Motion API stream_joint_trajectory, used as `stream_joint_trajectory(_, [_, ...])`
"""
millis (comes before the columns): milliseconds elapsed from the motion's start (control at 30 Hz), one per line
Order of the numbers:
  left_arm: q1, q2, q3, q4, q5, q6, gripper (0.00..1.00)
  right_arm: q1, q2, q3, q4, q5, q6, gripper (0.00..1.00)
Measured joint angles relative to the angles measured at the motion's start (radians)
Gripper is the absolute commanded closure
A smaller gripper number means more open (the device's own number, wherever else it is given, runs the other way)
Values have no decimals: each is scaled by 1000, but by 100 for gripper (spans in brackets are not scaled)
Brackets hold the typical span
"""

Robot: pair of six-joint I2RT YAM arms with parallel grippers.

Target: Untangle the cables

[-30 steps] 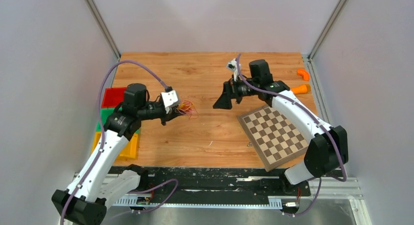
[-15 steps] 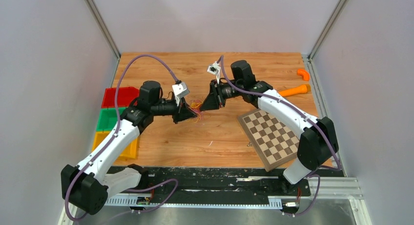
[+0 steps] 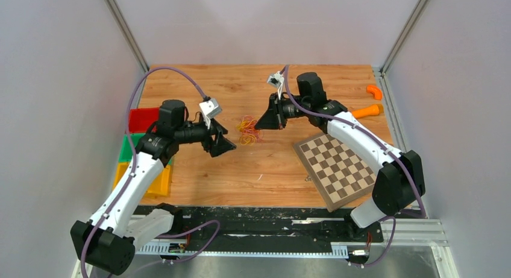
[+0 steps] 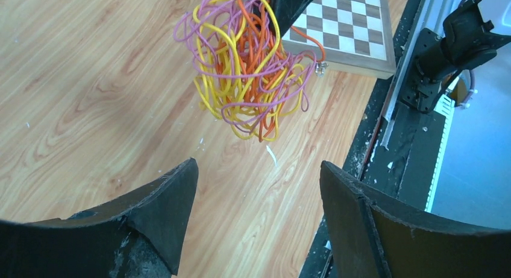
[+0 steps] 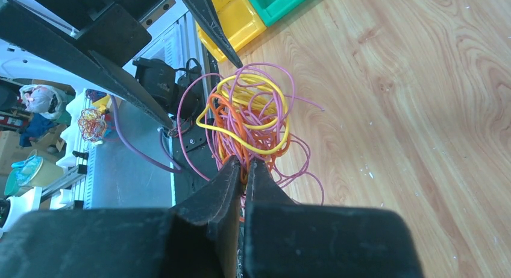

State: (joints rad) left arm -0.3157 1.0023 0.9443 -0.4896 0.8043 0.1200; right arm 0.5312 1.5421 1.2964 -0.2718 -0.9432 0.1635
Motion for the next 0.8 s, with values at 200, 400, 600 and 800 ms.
stream_joint_trajectory(200, [-36, 55, 6, 76, -3, -12, 38, 3, 1, -4, 0, 0, 0, 100])
stream_joint_trajectory(400, [-100, 163, 48, 97, -29, -39, 99, -26, 5, 10, -8, 5, -5, 100])
stream_joint_trajectory(600, [-27, 77, 3, 73, -37, -40, 100, -175, 5, 11, -8, 32, -4, 100])
stream_joint_trajectory(800, [83, -19, -63, 15, -20, -31, 42, -296, 5, 11, 7, 34, 48, 100])
